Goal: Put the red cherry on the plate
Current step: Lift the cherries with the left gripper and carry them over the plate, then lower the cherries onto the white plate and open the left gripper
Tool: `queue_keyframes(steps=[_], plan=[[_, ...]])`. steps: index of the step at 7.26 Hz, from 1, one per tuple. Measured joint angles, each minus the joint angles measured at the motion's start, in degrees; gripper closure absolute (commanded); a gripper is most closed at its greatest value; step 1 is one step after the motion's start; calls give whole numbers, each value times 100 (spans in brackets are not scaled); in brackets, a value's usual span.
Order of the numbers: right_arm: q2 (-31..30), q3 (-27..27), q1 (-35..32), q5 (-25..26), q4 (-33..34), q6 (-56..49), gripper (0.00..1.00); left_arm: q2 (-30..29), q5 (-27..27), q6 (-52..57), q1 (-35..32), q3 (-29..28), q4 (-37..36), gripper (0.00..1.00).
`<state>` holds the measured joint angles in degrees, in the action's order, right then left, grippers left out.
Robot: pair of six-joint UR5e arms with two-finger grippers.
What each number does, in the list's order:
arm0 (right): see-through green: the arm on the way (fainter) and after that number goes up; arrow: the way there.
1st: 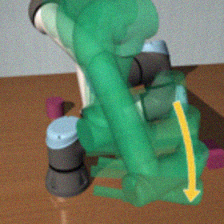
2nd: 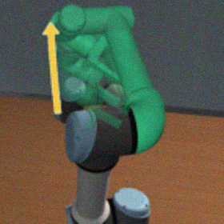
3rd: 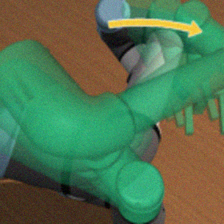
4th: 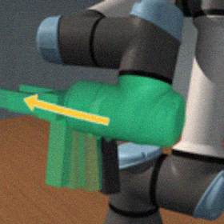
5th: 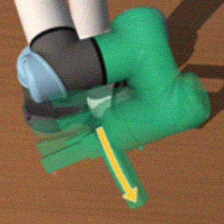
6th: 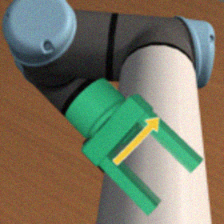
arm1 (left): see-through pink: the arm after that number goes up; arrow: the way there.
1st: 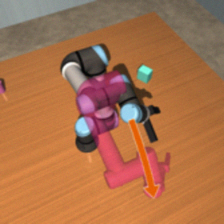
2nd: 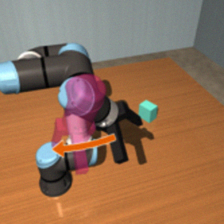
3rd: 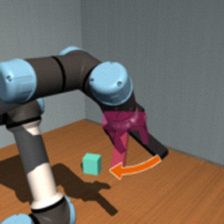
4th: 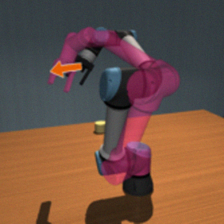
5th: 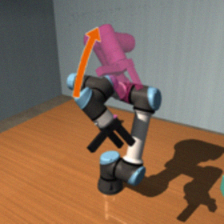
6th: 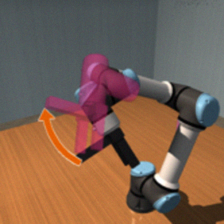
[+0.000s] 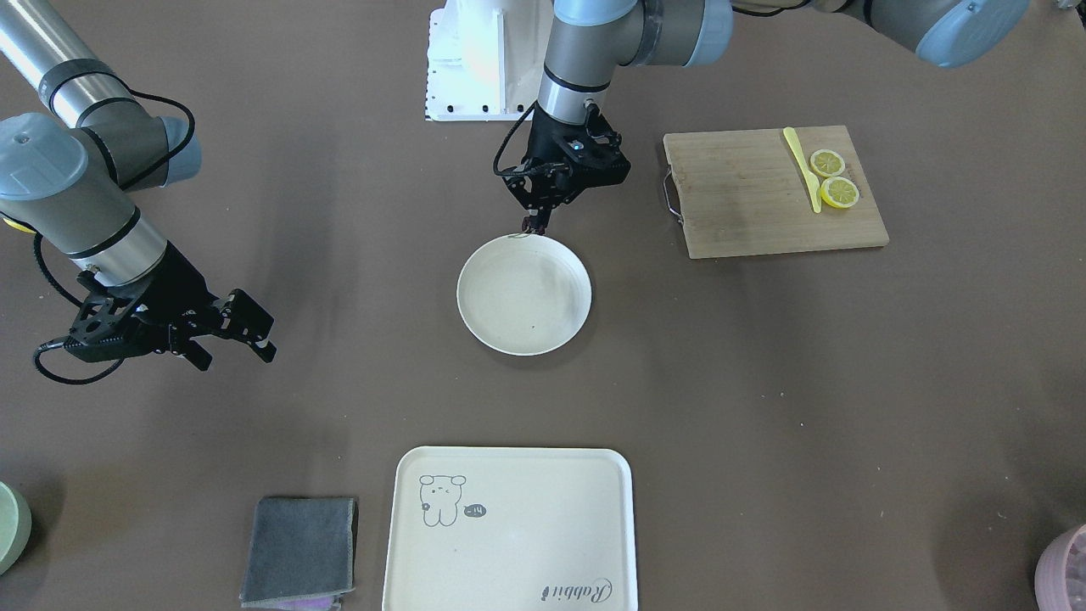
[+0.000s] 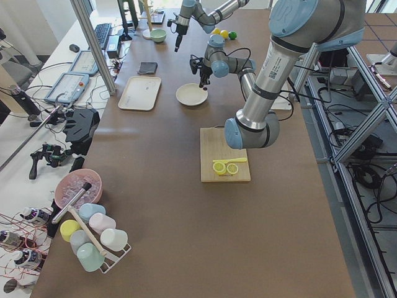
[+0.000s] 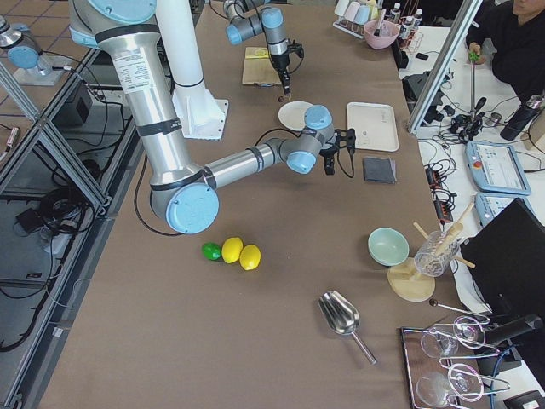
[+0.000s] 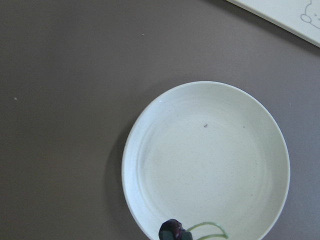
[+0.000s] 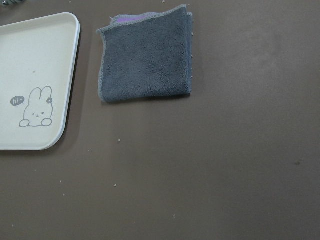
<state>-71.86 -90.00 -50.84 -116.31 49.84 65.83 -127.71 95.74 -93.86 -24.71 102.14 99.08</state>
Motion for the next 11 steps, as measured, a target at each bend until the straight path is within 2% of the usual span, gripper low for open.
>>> queue_keyframes(steps=[4, 6, 8, 9, 10, 11], plan=[[-163, -249, 52, 9, -2, 51, 0, 3, -313, -294, -62, -652, 1559, 100], [-179, -267, 66, 20, -1, 52, 0, 24, -465, -330, -74, -885, 2009, 100], [-186, -289, 76, 28, 0, 58, 0, 111, -582, -335, -87, -1322, 2960, 100], [-187, -294, 79, 32, 0, 60, 0, 136, -598, -335, -100, -1452, 3226, 11], [-187, -297, 81, 36, 0, 61, 0, 147, -601, -321, -114, -1507, 3337, 3], [-188, -298, 82, 37, 0, 61, 0, 173, -601, -289, -114, -1529, 3377, 2]])
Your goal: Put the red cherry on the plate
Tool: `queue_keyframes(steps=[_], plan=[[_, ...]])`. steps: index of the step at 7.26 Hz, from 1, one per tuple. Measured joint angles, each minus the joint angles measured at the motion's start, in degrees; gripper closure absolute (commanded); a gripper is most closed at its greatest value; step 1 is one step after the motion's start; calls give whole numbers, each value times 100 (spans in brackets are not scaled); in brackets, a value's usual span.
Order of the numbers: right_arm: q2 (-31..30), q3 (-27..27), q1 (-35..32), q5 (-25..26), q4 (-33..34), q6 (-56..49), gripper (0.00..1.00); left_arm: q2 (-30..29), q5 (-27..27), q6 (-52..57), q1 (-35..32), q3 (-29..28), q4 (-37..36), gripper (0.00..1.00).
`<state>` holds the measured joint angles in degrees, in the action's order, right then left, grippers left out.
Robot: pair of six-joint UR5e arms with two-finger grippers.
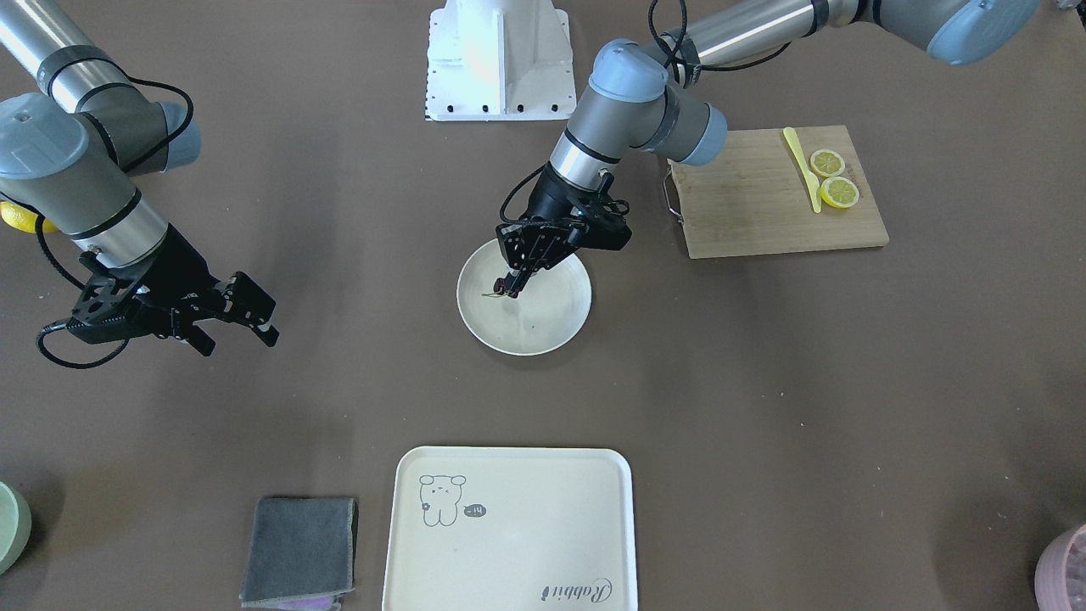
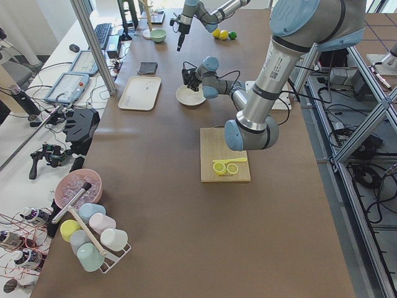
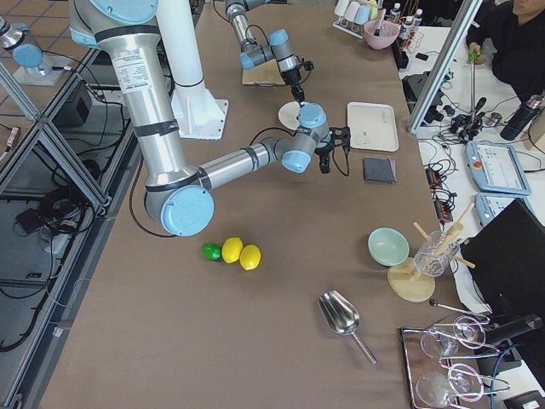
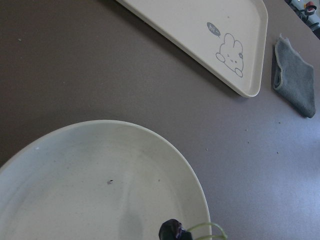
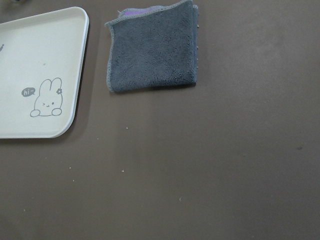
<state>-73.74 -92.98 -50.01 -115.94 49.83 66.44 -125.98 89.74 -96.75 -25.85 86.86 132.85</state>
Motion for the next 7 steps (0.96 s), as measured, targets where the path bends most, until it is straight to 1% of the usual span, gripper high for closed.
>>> queue_keyframes(steps=[5, 6, 7], plan=[[0, -1, 0, -10, 0, 0, 0, 72, 39, 61, -125, 63, 5, 2], [0, -1, -1, -20, 0, -2, 0, 192, 65, 67, -219, 262, -58, 2], [-13, -22, -19, -63, 13, -10, 0, 500, 200, 277, -408, 623, -167, 2]])
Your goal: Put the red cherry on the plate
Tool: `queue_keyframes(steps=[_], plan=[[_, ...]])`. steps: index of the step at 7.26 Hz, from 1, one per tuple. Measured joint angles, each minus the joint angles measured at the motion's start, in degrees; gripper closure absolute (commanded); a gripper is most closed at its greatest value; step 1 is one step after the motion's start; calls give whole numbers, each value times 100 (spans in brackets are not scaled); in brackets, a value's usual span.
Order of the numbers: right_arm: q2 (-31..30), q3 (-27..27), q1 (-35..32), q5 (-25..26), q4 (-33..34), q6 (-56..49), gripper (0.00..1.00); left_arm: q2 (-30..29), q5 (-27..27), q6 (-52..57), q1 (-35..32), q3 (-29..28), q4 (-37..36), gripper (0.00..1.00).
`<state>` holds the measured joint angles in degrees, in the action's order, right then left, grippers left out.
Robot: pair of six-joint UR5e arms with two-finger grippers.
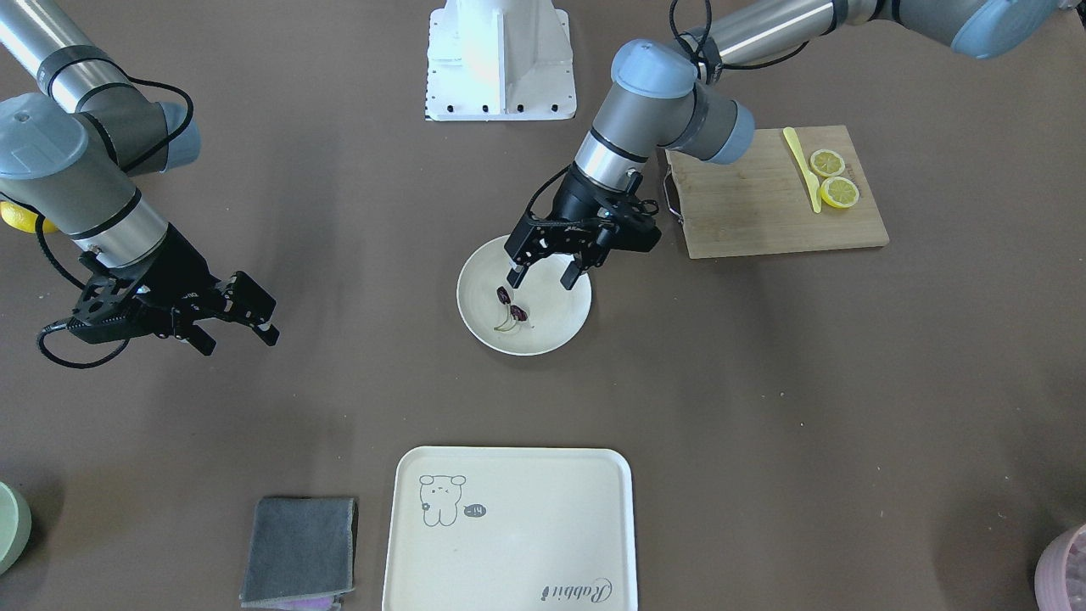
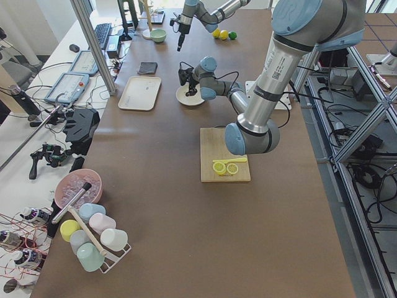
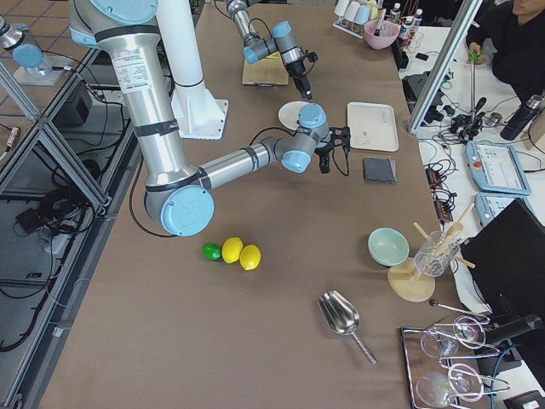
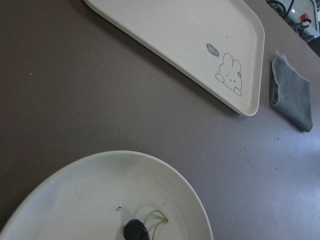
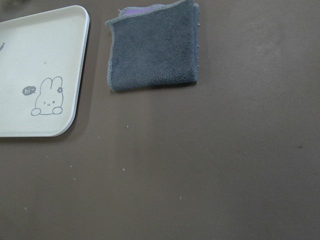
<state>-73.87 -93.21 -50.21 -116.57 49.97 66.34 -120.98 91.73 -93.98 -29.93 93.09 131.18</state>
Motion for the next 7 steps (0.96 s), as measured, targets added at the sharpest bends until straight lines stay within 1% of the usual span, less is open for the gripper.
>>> queue_keyframes(steps=[1, 2, 3, 4, 5, 6, 7], plan=[[-57, -30, -57, -95, 40, -38, 0, 371, 328, 592, -331, 395, -200, 2], [-171, -36, -194, -249, 81, -206, 0, 768, 820, 1472, -840, 777, -543, 2], [-329, -13, -455, -471, 119, -583, 0, 1117, 1412, 2470, -1492, 1006, -837, 2], [-487, 10, -824, -699, 302, -1129, 0, 1524, 2060, 3694, -2266, 1106, -961, 2], [-616, 6, -1227, -857, 709, -1828, 0, 1955, 2584, 4986, -3046, 1124, -1021, 2], [-762, 0, -1622, -921, 1210, -2654, 0, 2294, 2938, 6088, -3755, 1023, -1075, 2], [-951, 9, -1978, -931, 1690, -3525, 0, 2537, 3121, 6778, -4286, 846, -1081, 2]])
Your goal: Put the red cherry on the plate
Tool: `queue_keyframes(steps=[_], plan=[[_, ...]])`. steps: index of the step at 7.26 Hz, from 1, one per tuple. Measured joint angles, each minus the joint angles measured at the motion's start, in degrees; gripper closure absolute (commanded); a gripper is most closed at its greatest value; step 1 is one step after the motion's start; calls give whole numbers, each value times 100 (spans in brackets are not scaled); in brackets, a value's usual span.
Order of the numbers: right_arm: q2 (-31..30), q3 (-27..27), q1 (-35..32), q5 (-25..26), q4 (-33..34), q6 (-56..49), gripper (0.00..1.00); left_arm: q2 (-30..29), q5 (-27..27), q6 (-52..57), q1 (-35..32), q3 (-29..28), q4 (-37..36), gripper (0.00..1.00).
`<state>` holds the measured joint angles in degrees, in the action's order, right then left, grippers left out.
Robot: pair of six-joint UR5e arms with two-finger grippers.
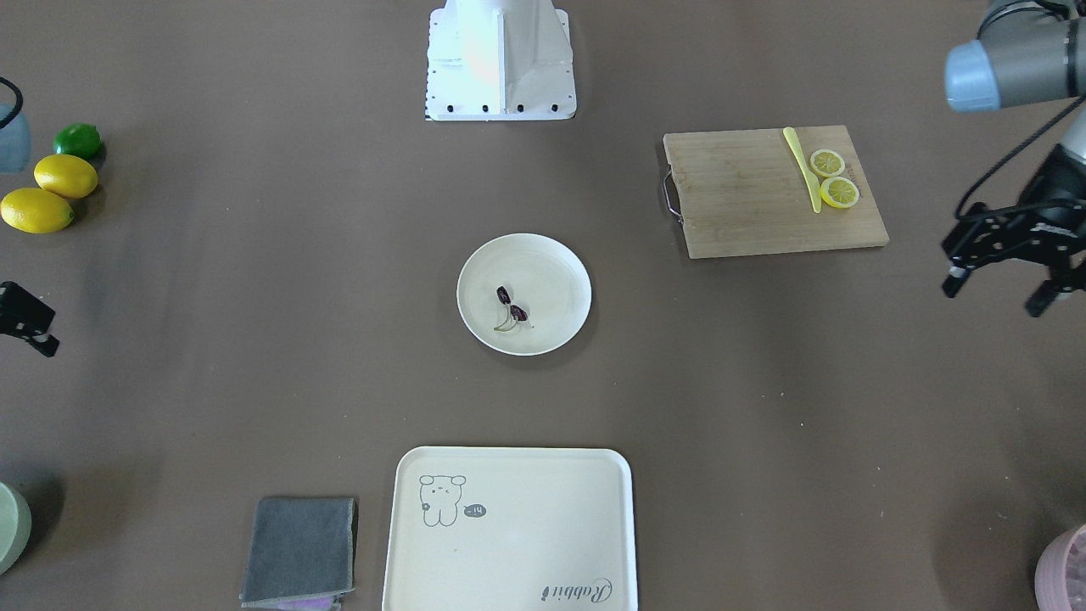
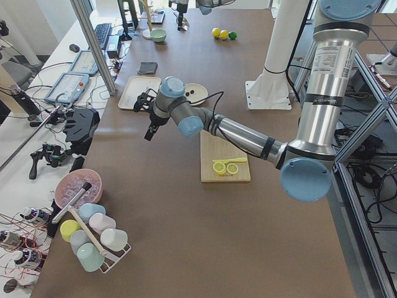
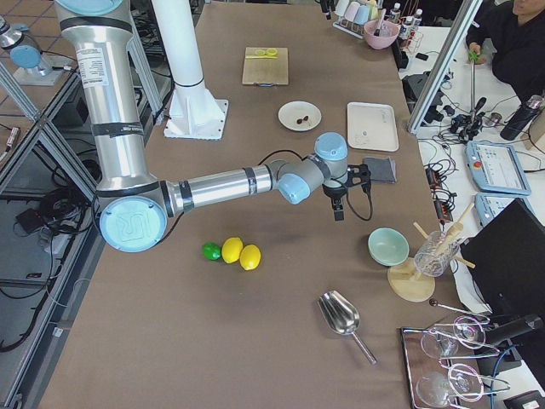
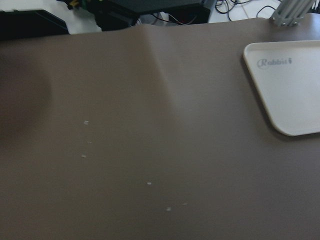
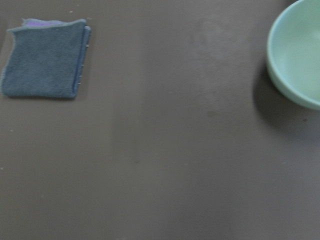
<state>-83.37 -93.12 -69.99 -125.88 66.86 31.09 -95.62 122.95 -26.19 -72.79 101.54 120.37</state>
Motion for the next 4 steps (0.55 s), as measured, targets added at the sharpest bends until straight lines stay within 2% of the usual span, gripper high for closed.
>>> queue_keyframes(steps=[4], plan=[[-505, 272, -1635, -185, 1758, -3095, 0, 526, 185, 655, -1065, -693, -63, 2]])
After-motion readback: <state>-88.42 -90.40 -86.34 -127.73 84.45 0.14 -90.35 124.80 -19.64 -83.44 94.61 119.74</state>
